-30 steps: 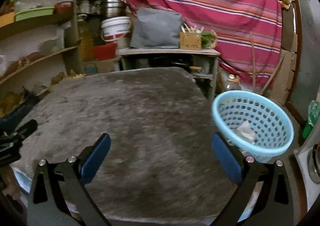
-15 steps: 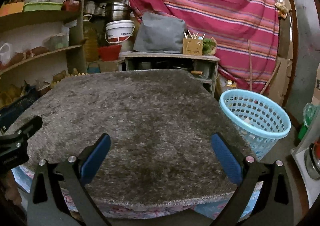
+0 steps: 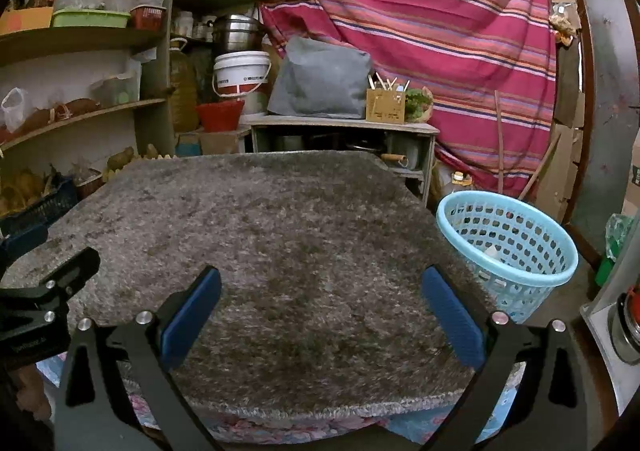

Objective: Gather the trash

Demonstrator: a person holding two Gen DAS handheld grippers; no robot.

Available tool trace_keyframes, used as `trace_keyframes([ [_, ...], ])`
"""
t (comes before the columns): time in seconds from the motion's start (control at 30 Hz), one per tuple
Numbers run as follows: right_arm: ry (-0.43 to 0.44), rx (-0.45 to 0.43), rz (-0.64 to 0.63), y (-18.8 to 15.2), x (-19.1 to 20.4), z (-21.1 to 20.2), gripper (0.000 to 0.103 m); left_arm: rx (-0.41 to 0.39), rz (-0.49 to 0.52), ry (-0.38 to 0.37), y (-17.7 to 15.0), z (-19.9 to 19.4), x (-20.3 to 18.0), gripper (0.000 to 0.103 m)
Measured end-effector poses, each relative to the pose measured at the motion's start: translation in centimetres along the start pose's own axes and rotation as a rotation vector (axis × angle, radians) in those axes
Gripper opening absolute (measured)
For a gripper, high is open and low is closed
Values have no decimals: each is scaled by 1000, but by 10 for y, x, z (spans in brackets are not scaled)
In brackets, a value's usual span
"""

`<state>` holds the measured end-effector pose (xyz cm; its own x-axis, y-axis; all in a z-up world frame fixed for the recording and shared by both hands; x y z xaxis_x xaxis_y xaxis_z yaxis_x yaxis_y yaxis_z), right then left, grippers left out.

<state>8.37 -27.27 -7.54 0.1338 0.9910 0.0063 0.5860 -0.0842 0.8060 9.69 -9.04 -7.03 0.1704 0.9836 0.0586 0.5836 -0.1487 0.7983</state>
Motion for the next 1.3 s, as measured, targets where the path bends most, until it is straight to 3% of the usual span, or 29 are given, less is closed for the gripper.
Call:
trace_keyframes([
  [0.37,-25,-13,-9,3,-3,0,99,-16,-15,8,4,-1,2,98],
  [1.3,6,-5,-16,-2,2,6,99,-9,-21,62,1,3,15,98],
])
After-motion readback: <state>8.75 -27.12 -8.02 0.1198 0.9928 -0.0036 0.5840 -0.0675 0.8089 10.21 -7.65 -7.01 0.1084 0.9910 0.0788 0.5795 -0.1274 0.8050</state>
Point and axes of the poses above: each gripper's, at about its wrist camera, not at the fingertips, and z roughly the way its jaws point, x to its left, y to its top, the point moved 10 cm from there along z, roughly the way its jaws point, and after that the axes turned 13 degrees about x, right-handed, at the moved point
